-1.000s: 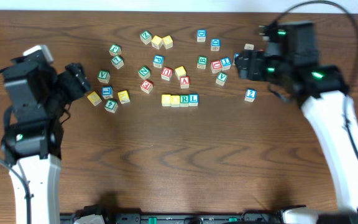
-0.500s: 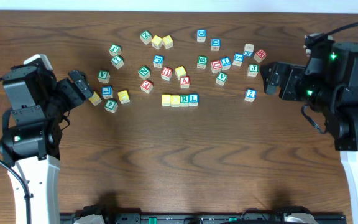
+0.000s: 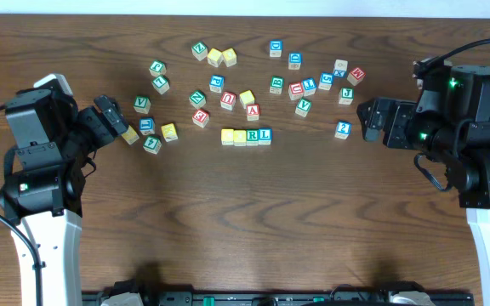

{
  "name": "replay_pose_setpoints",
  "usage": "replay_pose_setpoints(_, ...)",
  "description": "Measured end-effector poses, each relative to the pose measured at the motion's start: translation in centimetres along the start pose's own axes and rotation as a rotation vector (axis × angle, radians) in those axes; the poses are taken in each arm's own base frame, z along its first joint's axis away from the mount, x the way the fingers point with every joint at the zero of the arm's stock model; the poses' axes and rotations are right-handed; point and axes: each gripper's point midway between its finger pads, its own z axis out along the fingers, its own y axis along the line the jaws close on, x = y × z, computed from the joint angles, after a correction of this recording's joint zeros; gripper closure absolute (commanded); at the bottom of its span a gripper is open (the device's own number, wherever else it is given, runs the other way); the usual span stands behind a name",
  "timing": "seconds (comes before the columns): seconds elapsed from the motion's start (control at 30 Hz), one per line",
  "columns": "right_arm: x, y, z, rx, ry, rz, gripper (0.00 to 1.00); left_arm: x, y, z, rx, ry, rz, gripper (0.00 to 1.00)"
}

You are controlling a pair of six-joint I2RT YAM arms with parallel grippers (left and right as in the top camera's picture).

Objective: Spell out CORL

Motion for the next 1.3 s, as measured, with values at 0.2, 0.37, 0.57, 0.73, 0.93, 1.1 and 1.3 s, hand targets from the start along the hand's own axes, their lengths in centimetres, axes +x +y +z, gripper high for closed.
replay_pose_setpoints(0.2,-2.1,-0.2,-0.2,0.022,-0.102,-0.137,0.01,0.0,0.0,0.0,0.0,0.0,0.0,0.02)
replay_pose_setpoints(0.37,-2.8,-0.2,-2.1,0.024,-0.418,-0.278,0.01,0.1,0.0,0.1,-0.001,0.005,-0.001,0.02)
replay_pose_setpoints(0.57,2.6,-2.0,-1.1,0.023,-0.608,-0.318,0.01,0.1,0.1,0.1,-0.002,0.005,-0.001,0.02)
replay_pose_setpoints(0.73,7.7,-3.5,1.0,0.018,-0.688,-0.331,0.01,0.1,0.1,0.1,-0.002,0.004,-0.001,0.02)
replay_pose_setpoints(0.93,11.7,-4.8,3.6,0.014,-0.736,-0.338,0.01,0.1,0.1,0.1,-0.002,0.004,-0.001,0.02)
replay_pose_setpoints(1.1,13.7,-5.7,5.5,0.017,-0.743,-0.337,0.01,0.1,0.1,0.1,-0.002,0.004,-0.001,0.02)
replay_pose_setpoints(1.3,14.4,-5.9,5.7,0.025,-0.73,-0.333,0.01,0.1,0.1,0.1,-0.002,0.004,-0.001,0.02)
